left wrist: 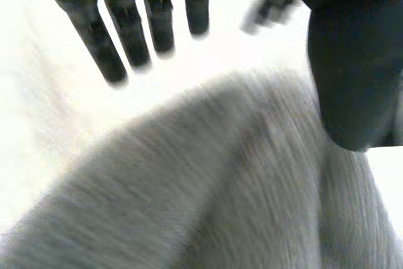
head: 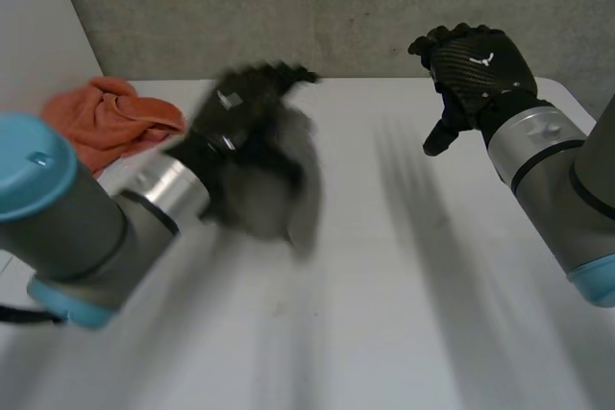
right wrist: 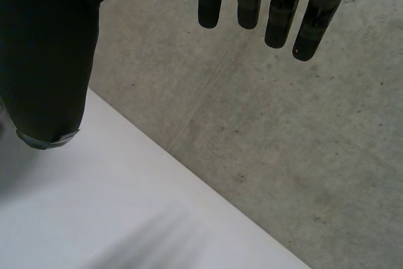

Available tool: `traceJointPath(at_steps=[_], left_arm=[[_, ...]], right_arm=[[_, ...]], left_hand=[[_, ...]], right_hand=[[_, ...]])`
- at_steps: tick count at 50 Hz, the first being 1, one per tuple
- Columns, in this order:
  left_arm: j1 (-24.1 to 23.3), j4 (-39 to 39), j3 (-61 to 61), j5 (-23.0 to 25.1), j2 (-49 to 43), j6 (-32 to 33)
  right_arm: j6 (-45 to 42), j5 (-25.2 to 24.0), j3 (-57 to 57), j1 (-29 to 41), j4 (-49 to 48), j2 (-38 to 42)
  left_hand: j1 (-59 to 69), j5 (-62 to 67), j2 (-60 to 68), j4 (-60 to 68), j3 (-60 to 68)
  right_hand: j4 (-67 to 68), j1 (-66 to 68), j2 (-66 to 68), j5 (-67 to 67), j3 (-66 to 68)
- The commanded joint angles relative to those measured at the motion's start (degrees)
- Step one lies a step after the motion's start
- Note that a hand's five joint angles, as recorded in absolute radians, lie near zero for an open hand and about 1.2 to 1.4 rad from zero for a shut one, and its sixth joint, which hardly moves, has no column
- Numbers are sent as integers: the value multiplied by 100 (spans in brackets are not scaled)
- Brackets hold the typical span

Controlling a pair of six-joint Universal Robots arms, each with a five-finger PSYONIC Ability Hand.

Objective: Fold the laundry.

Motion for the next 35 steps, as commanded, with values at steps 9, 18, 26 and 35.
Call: traceJointPath(at_steps=[9,18,26,35], left_arm=[[804,-1166,604,122,-213,-357],[1305,-1587,394,-799,-239,362],[1332,-2291,42,-1653,-266,1346],[1551,-2353,-46,-1786,-573,1787]], right_arm=[[-228,-281,-43,-75,334,44],[-1380,-660,-325,-13,1582,466],[-1837,-915,-377,320,1706,1071],[-1890,-942,-1246,602,1636,2134]], left_hand=[[-732,-1310,-1319,-1438,-1477],[-463,-1041,-1050,-1169,-1208],[-446,-1024,-1033,-1152,-1191],[848,271,262,143,104]], right_hand=[[-351,-120,-255,-328,-224],[-351,-120,-255,-328,-224],[-351,-120,-255,-328,-224],[-351,-120,-255,-328,-224]])
